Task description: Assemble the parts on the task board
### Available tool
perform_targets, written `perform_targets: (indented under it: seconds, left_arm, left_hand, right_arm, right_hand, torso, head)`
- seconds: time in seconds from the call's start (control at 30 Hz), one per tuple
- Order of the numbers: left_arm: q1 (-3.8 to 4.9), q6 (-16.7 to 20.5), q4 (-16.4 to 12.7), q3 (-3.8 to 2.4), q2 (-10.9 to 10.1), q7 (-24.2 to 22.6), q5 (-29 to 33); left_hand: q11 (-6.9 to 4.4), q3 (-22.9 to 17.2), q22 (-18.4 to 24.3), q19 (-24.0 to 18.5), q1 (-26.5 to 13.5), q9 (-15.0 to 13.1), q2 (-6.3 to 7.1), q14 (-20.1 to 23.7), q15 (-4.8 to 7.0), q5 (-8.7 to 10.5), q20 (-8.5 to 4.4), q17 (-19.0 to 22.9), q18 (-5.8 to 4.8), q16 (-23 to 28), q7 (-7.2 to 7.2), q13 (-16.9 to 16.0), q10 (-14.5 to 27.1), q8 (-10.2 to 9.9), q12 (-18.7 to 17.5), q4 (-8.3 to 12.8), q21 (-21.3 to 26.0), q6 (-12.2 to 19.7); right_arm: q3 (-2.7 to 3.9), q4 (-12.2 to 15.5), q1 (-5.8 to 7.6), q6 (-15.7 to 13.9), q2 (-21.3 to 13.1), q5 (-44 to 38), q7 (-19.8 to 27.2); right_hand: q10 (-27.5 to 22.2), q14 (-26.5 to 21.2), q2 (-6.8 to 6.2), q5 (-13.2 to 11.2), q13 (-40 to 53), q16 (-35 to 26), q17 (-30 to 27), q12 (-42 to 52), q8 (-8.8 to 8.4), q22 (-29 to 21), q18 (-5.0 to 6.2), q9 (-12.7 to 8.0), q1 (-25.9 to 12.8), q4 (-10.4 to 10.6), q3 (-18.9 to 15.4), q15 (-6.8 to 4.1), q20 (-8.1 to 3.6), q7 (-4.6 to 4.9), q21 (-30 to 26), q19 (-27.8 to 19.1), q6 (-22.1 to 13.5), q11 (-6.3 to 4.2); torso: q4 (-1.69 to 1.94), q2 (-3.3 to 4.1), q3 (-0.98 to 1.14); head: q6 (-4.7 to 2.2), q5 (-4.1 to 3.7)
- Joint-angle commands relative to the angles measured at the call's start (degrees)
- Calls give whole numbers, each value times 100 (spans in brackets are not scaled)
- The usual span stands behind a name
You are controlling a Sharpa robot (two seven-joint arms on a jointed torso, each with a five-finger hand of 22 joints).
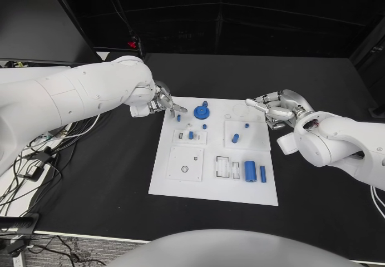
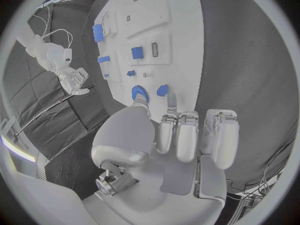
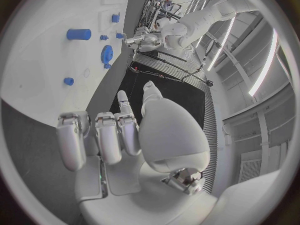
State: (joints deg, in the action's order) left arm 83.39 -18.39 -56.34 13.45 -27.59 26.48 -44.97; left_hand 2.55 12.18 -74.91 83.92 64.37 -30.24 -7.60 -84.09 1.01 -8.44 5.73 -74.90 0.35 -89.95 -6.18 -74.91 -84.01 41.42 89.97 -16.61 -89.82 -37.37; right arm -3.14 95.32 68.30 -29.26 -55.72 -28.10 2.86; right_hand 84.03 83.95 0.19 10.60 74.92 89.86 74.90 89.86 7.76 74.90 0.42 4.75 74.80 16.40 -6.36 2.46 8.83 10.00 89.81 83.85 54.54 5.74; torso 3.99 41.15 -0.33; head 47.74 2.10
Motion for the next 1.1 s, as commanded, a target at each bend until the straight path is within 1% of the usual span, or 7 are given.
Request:
perform_targets:
  seconds: [0.03,0.23,0.3,0.57,0.7,0.97,1.1]
  left_arm:
    - [-1,-185,37,-2,26,-42,-42]
    - [-24,-336,94,-2,73,25,-43]
    - [-31,-377,111,-2,84,40,-43]
    - [-56,-421,149,-2,121,33,-44]
    - [-64,-392,164,-2,142,17,-44]
    - [-74,-392,194,-2,176,2,-44]
    - [-77,-370,207,-2,181,-21,-44]
  left_hand:
    - [9,-20,-1509,608,16,9,-67,-591,-1,-21,-5,-1510,-35,-5,-8,-1509,-599,18,3,-9,-18,20]
    - [7,-21,-1509,608,20,10,-105,-591,-1,-21,-4,-1510,-35,-5,-7,-1509,-599,20,3,-12,-18,10]
    - [7,-17,-1509,608,13,11,-114,-591,-1,-20,-4,-1510,-35,-5,-7,-1509,-599,20,3,-16,-18,6]
    - [5,17,-1509,608,-34,28,-174,-591,-2,-22,-2,-1510,-35,-5,-2,-1509,-599,6,3,-18,-18,-36]
    - [-1,12,-1509,608,-32,58,-303,-591,1,-73,-2,-1510,-35,-5,4,-1509,-599,-31,3,-15,-18,-69]
    - [-2,12,-1509,608,-20,72,-348,-591,2,-102,-3,-1510,-35,-5,5,-1509,-599,-52,3,-11,-18,-77]
    - [-6,6,-1509,608,117,104,-389,-591,6,-226,-5,-1510,-35,-5,11,-1509,-599,-99,3,2,-18,-92]
  right_arm:
    - [2,5,7,12,3,15,29]
    - [2,7,7,12,7,15,29]
    - [2,8,7,13,9,15,29]
    - [2,4,7,12,9,15,27]
    - [2,3,7,16,13,15,27]
    - [2,1,7,17,16,15,25]
    - [2,2,7,17,14,15,24]
  right_hand:
    - [597,605,63,27,1508,14,1510,14,13,1510,-42,7,12,9,-31,-3,-4,-19,19,615,-32,-8]
    - [597,605,63,27,1508,14,1510,14,13,1510,-42,7,12,9,-31,-3,-4,-19,19,615,-32,-8]
    - [597,605,63,27,1508,14,1510,14,13,1510,-42,7,12,9,-31,-3,-4,-19,19,615,-32,-8]
    - [597,605,63,27,1508,14,1510,14,13,1510,-42,7,12,9,-31,-3,-4,-19,19,615,-32,-8]
    - [597,605,77,35,1508,14,1510,14,18,1510,-42,7,12,12,-37,-4,-5,-19,19,615,-36,-8]
    - [597,605,79,37,1508,14,1510,14,20,1510,-42,8,13,12,-38,-4,-5,-19,19,615,-35,-9]
    - [597,605,79,37,1508,14,1510,14,20,1510,-42,8,13,12,-38,-4,-5,-19,19,615,-35,-9]
  torso:
    - [4,-2,1]
    - [4,-2,2]
    - [3,-1,-1]
    - [3,-2,-1]
    - [4,-1,-1]
    - [2,1,-1]
    - [2,-1,0]
  head:
    - [0,-14]
    - [1,-21]
    - [1,-24]
    - [8,-37]
    - [9,-50]
    - [18,-58]
    - [37,-66]
